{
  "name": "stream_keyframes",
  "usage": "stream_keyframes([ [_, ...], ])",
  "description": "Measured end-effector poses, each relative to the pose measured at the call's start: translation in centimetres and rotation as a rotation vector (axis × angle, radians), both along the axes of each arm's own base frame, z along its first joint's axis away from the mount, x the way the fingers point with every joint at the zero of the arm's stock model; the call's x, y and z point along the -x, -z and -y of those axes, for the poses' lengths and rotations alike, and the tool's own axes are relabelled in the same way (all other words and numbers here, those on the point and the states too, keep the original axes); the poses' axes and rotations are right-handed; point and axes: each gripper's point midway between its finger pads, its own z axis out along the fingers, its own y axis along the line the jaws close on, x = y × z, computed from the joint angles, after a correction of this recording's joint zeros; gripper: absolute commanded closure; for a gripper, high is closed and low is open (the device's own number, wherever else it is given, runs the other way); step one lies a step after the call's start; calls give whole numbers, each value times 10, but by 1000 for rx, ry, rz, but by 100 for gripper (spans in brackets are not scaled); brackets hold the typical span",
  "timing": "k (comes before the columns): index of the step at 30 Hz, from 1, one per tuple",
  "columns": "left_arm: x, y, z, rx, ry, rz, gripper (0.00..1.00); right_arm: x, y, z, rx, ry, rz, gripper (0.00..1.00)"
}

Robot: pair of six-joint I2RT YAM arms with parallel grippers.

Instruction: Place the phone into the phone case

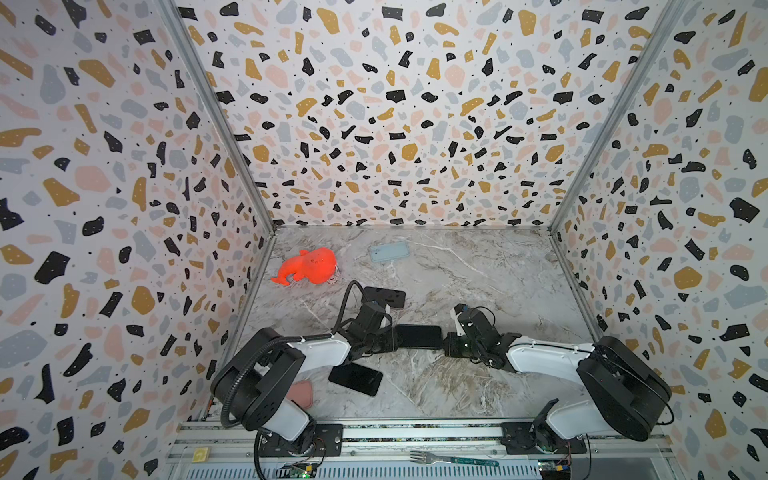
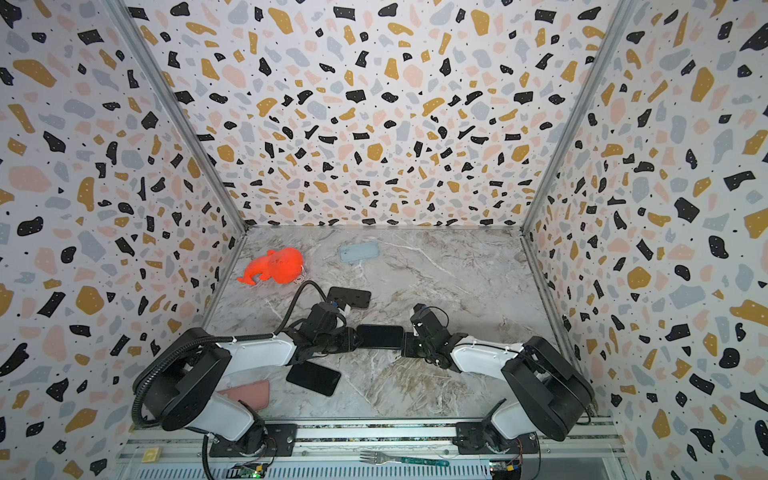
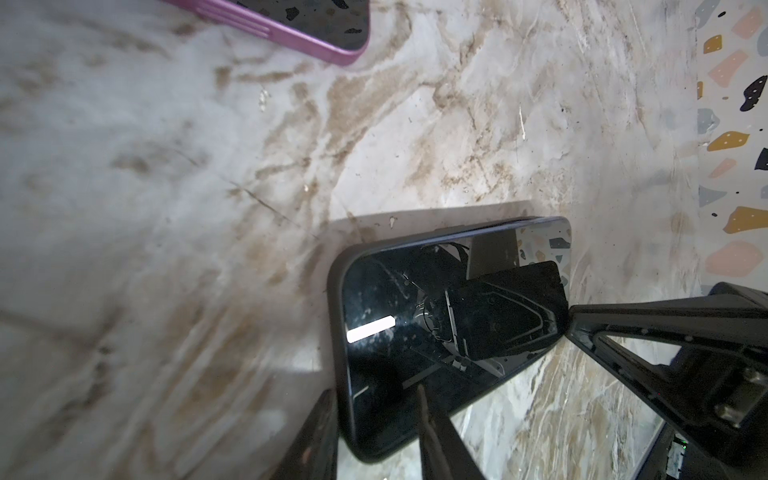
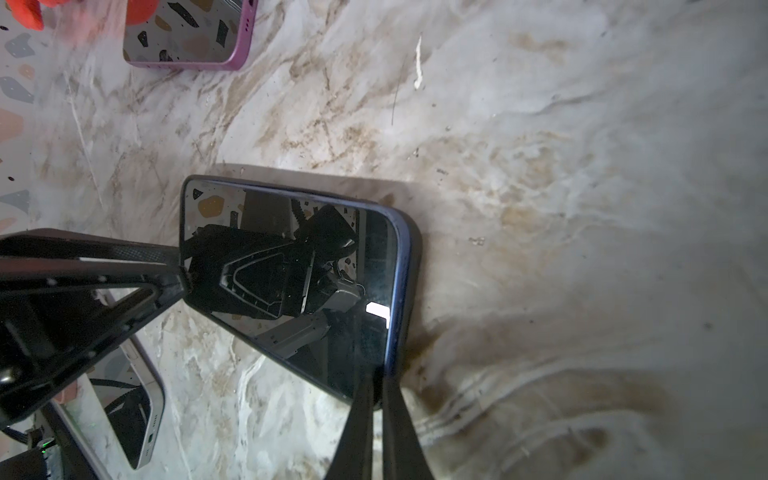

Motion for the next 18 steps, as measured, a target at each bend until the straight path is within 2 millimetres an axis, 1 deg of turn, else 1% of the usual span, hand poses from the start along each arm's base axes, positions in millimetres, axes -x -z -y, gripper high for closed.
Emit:
stream_keyframes([
  [12,0,0,0,0,0,0,66,2,0,1,1,0,3,95],
  [18,0,0,0,-1,-1,1,66,4,1,1,1,-5,3,99],
])
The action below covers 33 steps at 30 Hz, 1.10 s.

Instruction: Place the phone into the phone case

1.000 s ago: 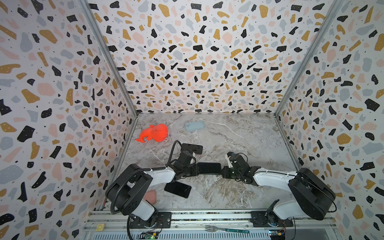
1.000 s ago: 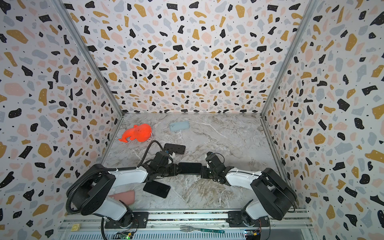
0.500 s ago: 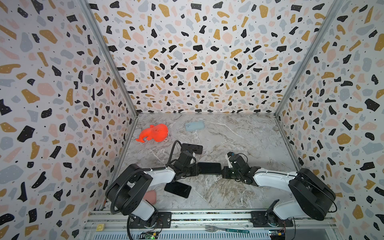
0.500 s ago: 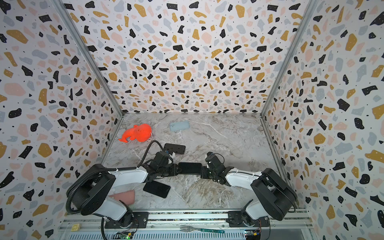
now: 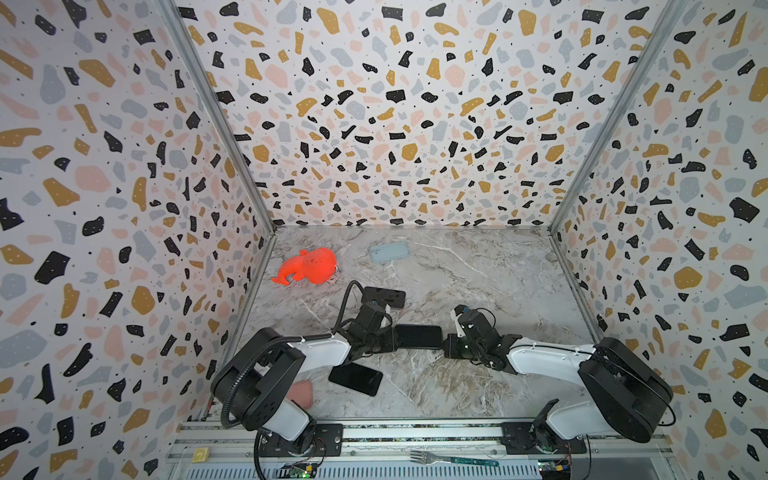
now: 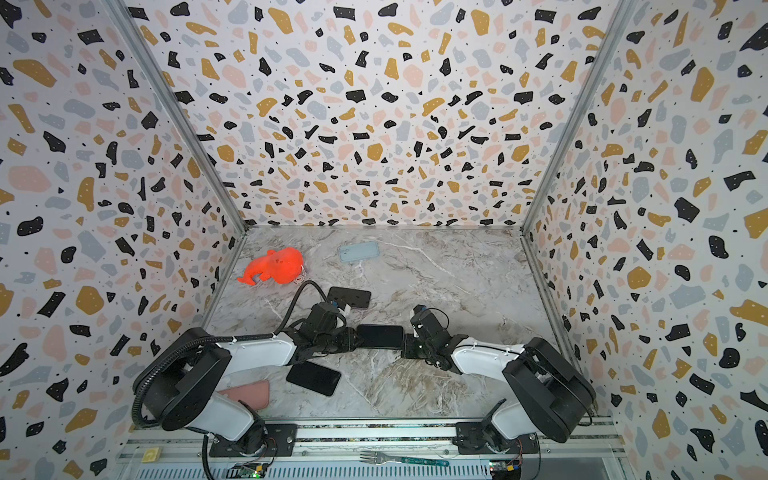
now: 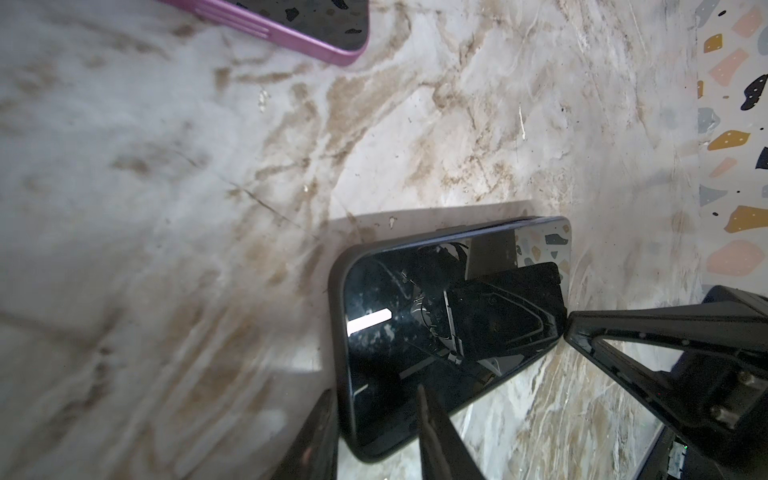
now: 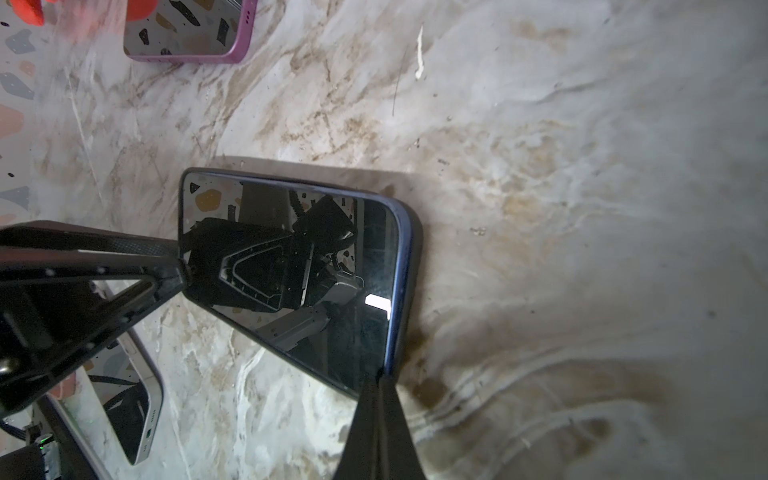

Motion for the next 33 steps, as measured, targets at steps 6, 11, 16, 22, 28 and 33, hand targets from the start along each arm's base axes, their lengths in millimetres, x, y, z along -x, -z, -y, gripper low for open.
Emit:
stream_keyframes([
  [6,1,-1,3,7,8,5,67,5,-1,1,6,-8,-11,91],
  [11,10,-1,11,24,49,-12,67,7,-16,4,-2,-12,16,79],
  [16,12,-1,13,28,56,-15,67,-1,-24,8,1,5,45,64],
  [22,12,-1,12,27,56,-16,67,-4,-13,14,34,8,29,56],
  [28,12,-1,12,27,56,-16,67,-3,1,15,62,-1,1,61],
  [33,12,-1,12,27,56,-16,67,-7,3,11,59,-8,3,68],
])
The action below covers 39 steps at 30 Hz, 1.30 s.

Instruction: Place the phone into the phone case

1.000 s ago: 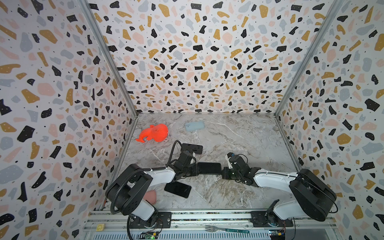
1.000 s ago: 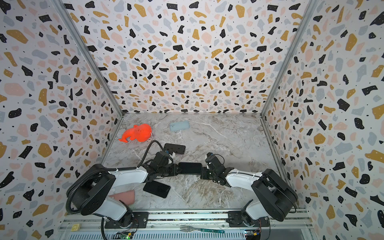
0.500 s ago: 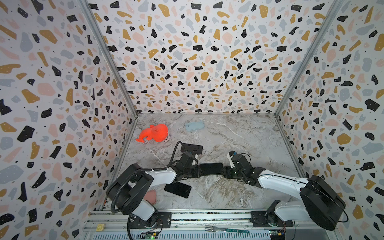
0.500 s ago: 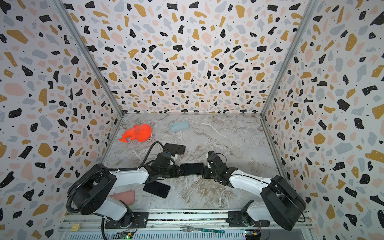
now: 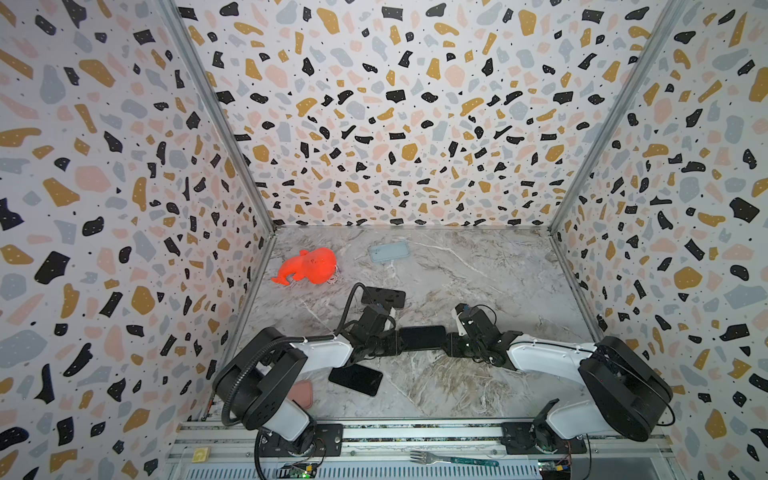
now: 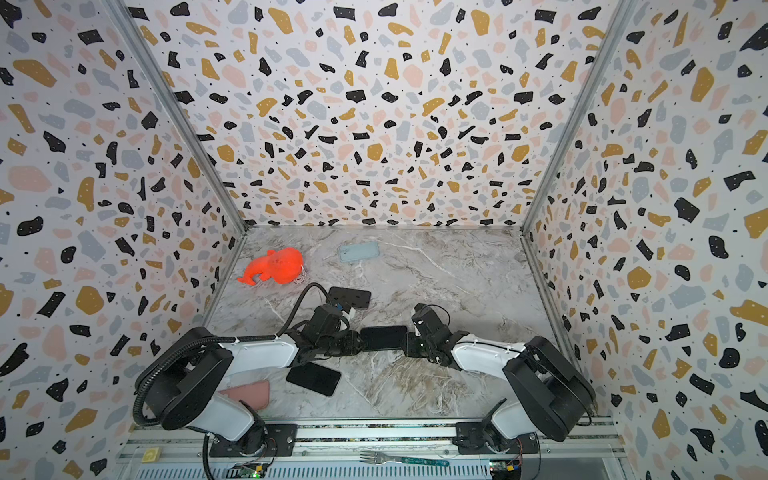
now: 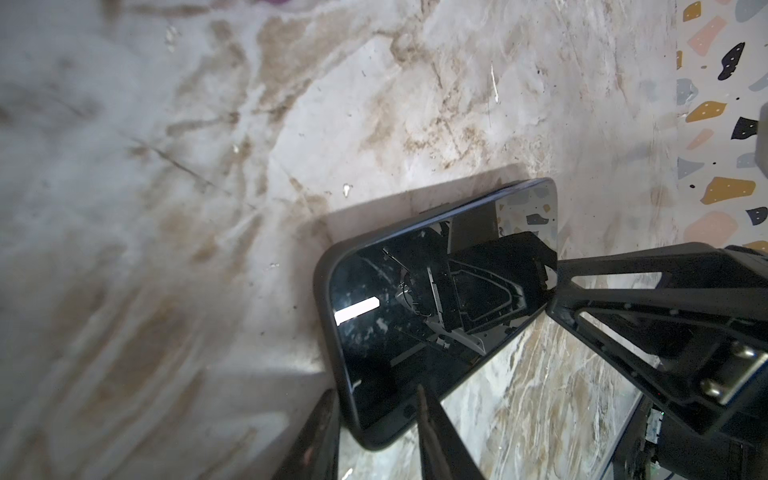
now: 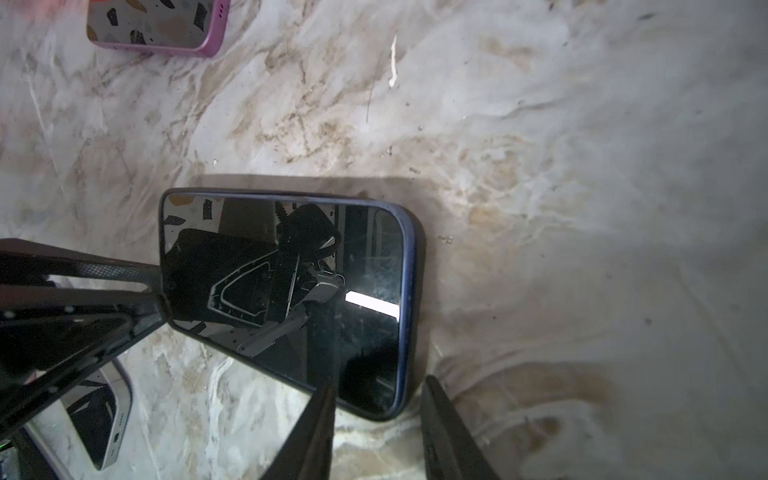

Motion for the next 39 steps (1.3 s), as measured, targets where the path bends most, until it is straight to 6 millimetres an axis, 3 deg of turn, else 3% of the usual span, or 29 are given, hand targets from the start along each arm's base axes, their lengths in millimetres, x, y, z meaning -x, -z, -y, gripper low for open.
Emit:
stream_keyframes([
  [19,-1,0,-1,-6,-7,4,67,-6,0,2,-8,20,5,91],
  [27,-2,1,-2,-7,-9,5,67,-8,-1,3,-8,31,11,95],
  [33,-2,0,-2,-7,-11,6,66,-8,-2,3,-7,32,14,94],
  [39,2,-7,-8,-6,-8,17,54,-5,-10,8,-3,15,24,77],
])
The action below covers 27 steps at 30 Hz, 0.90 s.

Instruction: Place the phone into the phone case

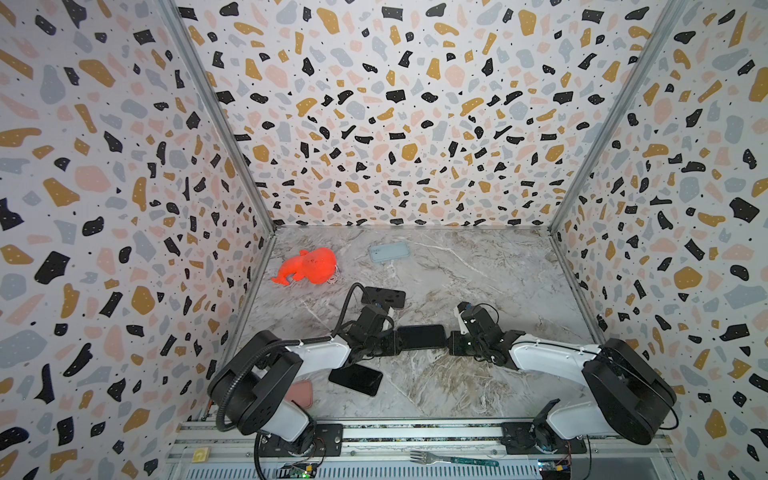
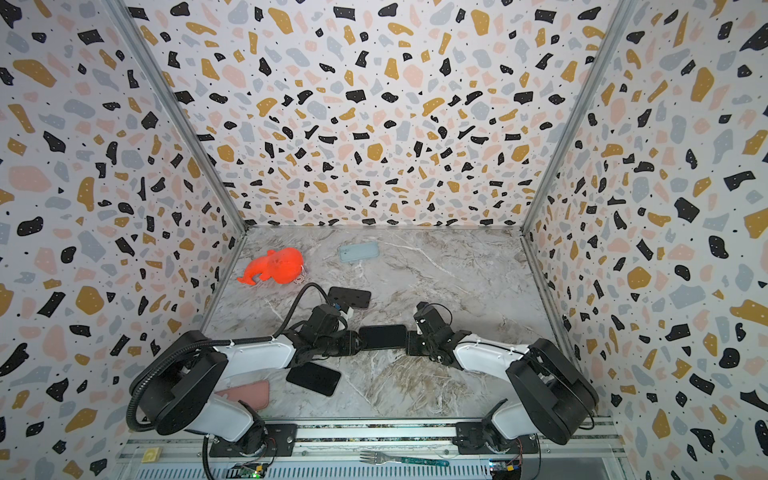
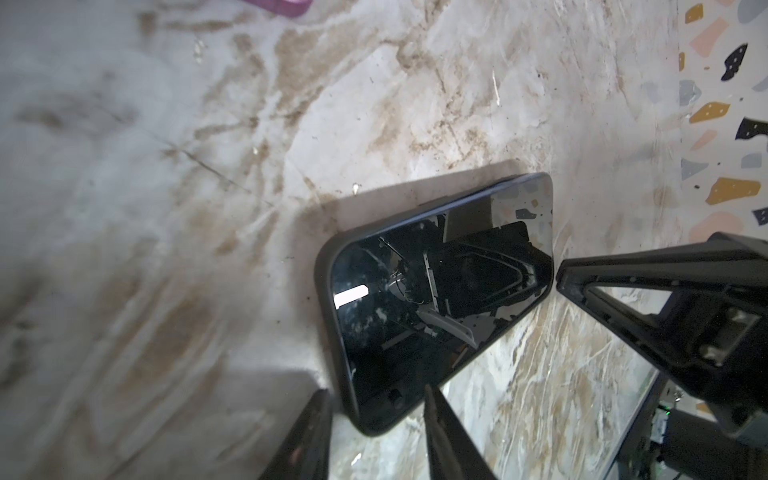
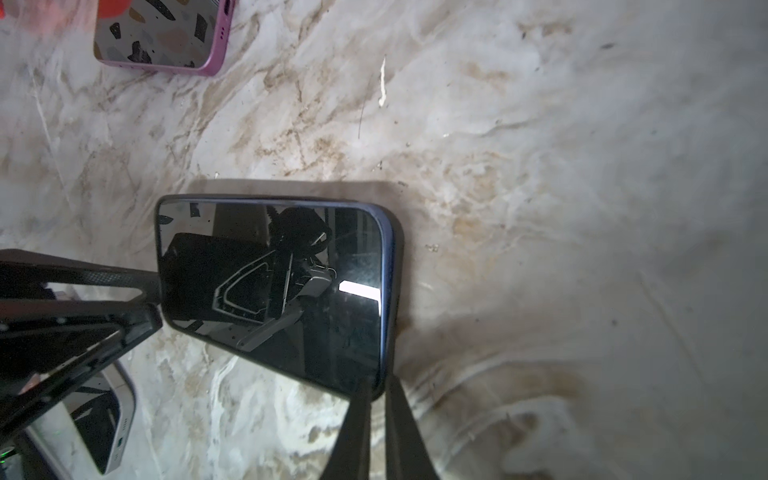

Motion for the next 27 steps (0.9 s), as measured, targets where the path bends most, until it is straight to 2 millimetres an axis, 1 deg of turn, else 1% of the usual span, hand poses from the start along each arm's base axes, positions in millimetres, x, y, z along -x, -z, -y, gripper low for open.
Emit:
stream_keyframes([
  [2,2,-7,-1,12,1,12,52,-4,-9,2,-9,0,23,71],
  [4,5,-13,-1,31,5,21,51,-13,-18,1,-13,1,51,67],
  [8,17,-12,3,52,22,1,48,-37,-32,-8,2,-22,90,58],
  [10,26,-11,8,58,40,-11,45,-49,-36,-17,9,-42,106,52],
  [13,35,-11,15,71,58,-23,43,-60,-33,-28,19,-73,110,44],
  [18,34,-16,25,124,60,-22,43,-65,-15,-38,38,-122,74,43],
  [22,33,-10,28,131,57,-37,43,-62,2,-43,46,-156,35,45],
  [25,35,-2,28,119,59,-58,44,-62,3,-45,42,-176,37,47],
  [27,34,-1,30,121,63,-57,45,-60,3,-46,41,-188,34,49],
])
